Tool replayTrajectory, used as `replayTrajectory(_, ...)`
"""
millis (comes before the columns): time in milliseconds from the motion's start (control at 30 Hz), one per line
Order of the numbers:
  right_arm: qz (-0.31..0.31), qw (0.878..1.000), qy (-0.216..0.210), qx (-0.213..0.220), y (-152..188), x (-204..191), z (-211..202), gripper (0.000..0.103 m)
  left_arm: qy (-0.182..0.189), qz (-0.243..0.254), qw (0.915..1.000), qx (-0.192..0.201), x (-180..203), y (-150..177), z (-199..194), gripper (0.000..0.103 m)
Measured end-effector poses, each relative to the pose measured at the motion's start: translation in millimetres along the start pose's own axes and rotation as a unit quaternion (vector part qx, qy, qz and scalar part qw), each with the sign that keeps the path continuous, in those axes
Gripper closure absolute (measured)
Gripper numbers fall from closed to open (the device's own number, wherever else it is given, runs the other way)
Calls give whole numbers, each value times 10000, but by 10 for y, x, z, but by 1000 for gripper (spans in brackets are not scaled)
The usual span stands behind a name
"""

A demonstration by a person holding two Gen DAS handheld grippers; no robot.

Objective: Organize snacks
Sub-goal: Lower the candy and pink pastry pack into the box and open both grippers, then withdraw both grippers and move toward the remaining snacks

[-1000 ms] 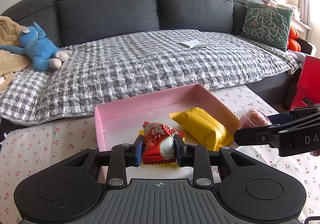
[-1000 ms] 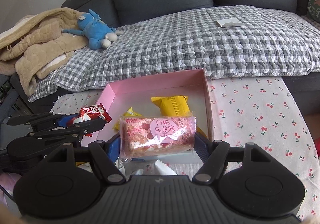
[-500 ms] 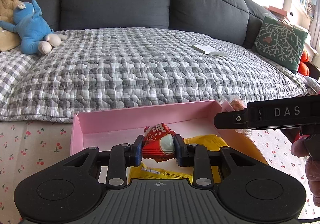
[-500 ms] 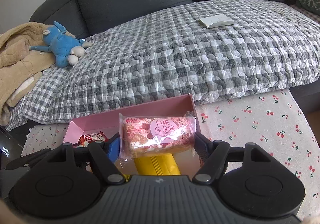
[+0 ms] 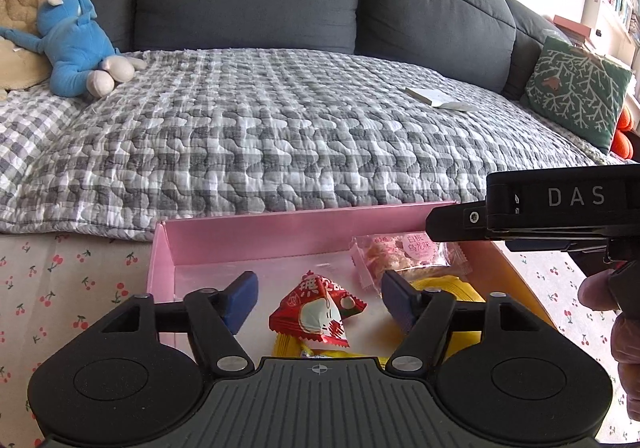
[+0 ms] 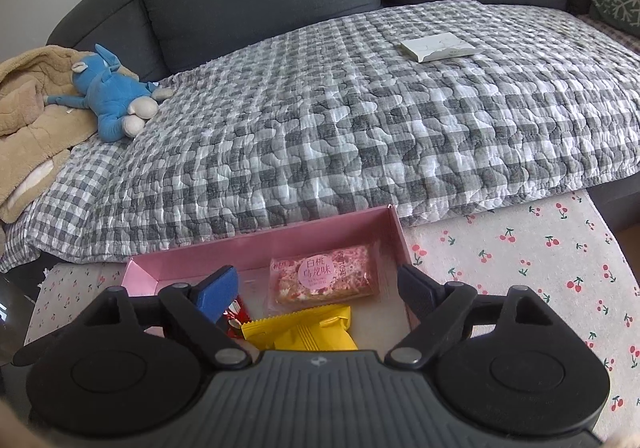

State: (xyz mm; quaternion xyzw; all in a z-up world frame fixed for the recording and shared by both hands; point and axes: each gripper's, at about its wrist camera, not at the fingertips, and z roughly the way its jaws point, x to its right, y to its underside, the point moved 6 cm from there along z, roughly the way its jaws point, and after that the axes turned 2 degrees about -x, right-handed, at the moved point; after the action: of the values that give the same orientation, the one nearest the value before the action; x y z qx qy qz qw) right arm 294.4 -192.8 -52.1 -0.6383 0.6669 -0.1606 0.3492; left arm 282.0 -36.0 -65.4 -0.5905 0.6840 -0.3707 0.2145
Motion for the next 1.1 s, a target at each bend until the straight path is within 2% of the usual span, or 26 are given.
replayTrajectory(200,-87,9999,23,65,50,31,-145,12,-35,189,9998,12,73,14,-112,22)
replayTrajectory(567,-198,9993,-53,314,190,112,-664,6,-195,434,9987,165,227,67,-547,16)
replayTrajectory(1100,-725,9944,-457,619,604,-48,-1258,1,-484,587,9969,211,238,317,-1285,11)
